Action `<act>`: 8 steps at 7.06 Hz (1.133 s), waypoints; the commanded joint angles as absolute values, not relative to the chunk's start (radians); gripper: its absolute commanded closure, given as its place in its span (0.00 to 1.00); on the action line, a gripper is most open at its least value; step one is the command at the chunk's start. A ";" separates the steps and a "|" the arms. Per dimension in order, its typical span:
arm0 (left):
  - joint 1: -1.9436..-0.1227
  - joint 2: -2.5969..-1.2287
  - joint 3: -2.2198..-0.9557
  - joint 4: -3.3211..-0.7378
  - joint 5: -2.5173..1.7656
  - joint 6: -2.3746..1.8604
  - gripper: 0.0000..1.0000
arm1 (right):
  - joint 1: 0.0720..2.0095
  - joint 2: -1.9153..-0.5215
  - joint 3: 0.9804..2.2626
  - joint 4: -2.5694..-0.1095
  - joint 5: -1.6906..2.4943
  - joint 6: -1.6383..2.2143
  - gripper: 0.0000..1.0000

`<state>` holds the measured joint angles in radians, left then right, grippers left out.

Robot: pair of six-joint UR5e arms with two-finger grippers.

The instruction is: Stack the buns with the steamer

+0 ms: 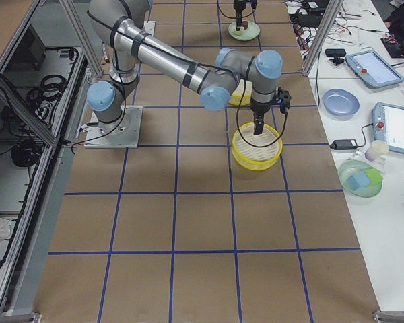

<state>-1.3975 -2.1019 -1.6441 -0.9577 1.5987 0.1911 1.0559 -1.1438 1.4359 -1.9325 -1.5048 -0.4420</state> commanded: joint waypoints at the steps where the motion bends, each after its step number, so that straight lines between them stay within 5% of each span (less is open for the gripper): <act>1: -1.393 -2.129 -1.637 -0.957 1.597 0.193 0.65 | 1.046 -1.070 1.439 -1.983 -1.520 -0.471 0.00; 2: -1.393 -2.138 -1.631 -0.953 1.595 0.193 0.97 | 1.046 -1.040 1.439 -1.991 -1.538 -0.472 0.00; 6: -1.402 -2.083 -1.585 -0.940 1.486 0.119 1.00 | 1.046 -0.968 1.462 -2.095 -1.569 -0.535 0.00; 8: -1.507 -2.065 -1.505 -0.939 1.463 -0.091 1.00 | 1.046 -0.957 1.477 -2.137 -1.572 -0.544 0.22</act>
